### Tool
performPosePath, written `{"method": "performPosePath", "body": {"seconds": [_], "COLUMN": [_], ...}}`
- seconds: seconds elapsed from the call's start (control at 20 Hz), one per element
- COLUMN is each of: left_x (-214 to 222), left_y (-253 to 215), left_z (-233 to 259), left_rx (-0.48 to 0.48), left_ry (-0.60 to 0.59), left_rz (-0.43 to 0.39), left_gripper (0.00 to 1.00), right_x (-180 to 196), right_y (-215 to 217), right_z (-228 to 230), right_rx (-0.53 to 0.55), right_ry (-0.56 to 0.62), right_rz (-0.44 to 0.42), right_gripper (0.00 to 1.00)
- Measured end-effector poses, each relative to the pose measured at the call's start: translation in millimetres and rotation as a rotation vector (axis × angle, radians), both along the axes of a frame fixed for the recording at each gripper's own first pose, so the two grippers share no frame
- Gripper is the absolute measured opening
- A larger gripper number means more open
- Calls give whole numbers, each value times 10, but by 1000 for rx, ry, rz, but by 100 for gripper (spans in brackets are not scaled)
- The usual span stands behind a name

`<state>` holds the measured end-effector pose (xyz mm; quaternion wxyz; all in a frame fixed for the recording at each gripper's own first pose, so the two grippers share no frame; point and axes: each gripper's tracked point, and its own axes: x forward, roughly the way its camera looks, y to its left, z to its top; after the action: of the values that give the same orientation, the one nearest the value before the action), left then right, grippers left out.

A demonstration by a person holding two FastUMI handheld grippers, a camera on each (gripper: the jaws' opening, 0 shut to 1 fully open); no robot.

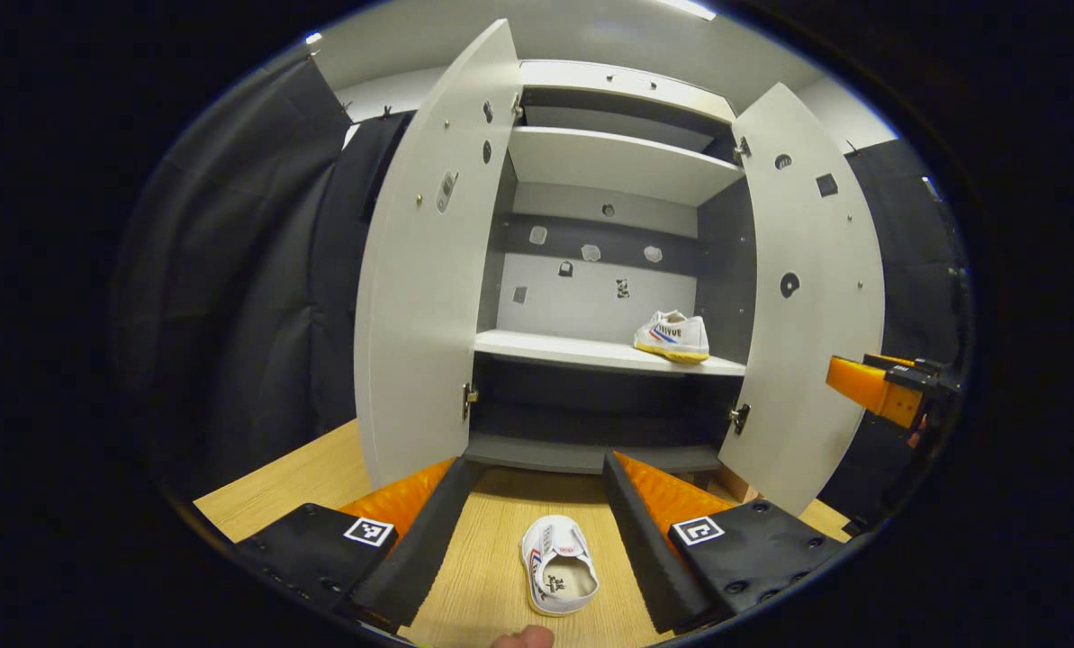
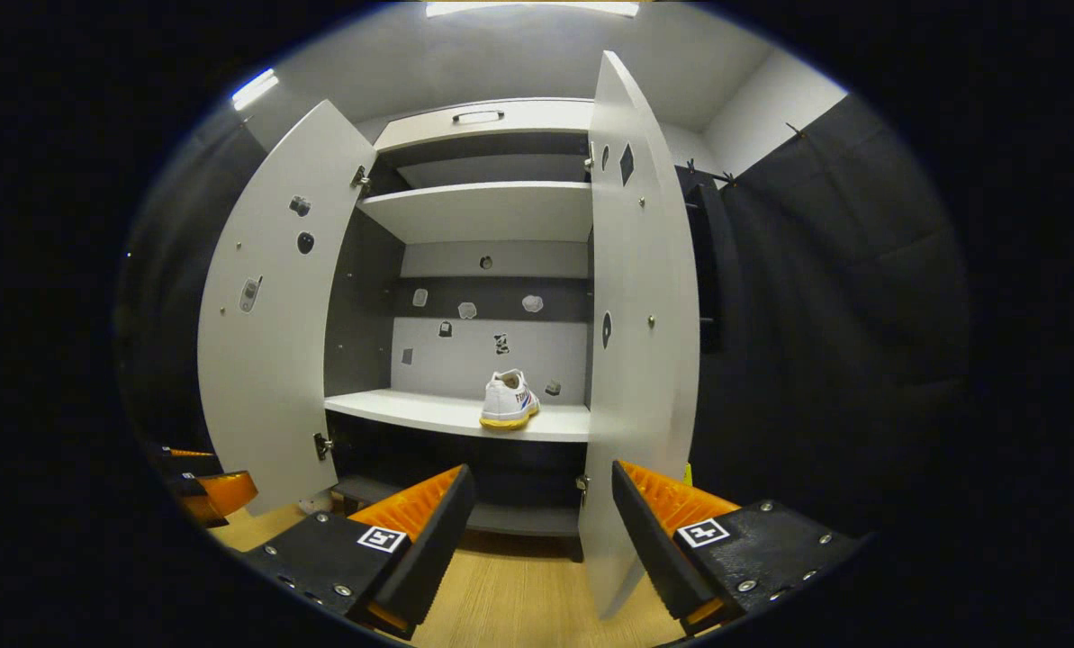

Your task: Grab one shoe with the right hand and put it into the shoe cabinet, grab the other shoe with the left hand and put it into the shoe cabinet; then close the right door with the right hand and the left door with the left hand.

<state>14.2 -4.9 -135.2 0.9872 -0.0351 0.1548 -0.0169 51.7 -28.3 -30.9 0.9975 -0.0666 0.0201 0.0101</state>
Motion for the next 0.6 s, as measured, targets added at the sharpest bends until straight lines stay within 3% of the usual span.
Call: {"method": "performPosePath", "body": {"seconds": [0.25, 0.45, 0.6], "left_x": [38, -1, -5], "left_y": [-219, -46, 25], "left_z": [-1080, -1965, -2356], "left_rx": [-16, 6, 32], "left_ry": [287, 504, 578], "left_rz": [-148, -113, -94], "left_gripper": [97, 98, 98], "right_x": [-203, -257, -372], "right_y": [80, 121, 168], "right_z": [-48, -51, -67], "right_rx": [-28, -35, -42], "right_ry": [13, 13, 24], "right_rz": [46, 64, 56], "right_gripper": [94, 94, 94]}}
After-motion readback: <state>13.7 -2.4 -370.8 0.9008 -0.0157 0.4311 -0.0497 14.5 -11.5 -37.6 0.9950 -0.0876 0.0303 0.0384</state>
